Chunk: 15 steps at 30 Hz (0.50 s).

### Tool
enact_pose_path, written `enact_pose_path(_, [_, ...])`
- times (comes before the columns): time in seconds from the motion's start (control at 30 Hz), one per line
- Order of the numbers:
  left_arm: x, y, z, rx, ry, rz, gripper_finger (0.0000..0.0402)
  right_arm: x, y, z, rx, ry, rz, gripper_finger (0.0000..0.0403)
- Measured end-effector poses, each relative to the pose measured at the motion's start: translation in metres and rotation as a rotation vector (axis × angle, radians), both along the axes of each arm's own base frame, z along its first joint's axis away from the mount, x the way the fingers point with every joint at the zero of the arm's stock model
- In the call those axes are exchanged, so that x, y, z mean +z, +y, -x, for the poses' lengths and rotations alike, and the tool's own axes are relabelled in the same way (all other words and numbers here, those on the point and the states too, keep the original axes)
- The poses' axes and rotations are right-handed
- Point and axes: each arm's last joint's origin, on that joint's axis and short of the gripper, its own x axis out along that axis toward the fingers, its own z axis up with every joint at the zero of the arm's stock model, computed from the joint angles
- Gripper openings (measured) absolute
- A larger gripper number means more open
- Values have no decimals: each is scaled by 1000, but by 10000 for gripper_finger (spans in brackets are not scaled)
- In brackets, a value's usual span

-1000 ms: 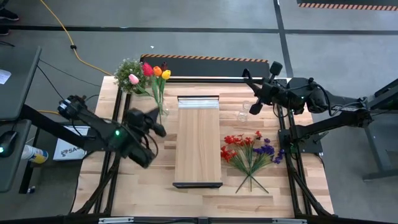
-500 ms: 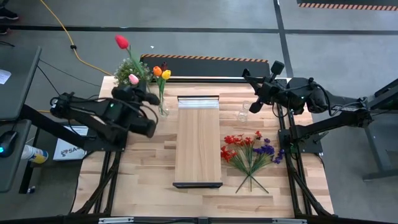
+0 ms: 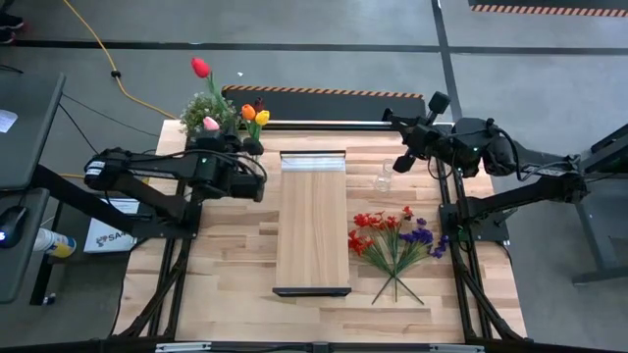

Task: Pick and place flowers into a vace then onto a shelf
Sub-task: Put the red tulip into the left transparent vase

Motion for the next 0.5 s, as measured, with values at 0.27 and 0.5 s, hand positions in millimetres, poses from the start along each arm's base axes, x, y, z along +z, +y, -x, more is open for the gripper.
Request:
enact_pose_path(0.27, [-18,7,-13,37,28,-5,21,0,-11,1,-6,1,-11,0])
enact_pose_path(0.5, [-30,16,-25,77,98,-12,21,-2,-16,2,5,12,-19,0])
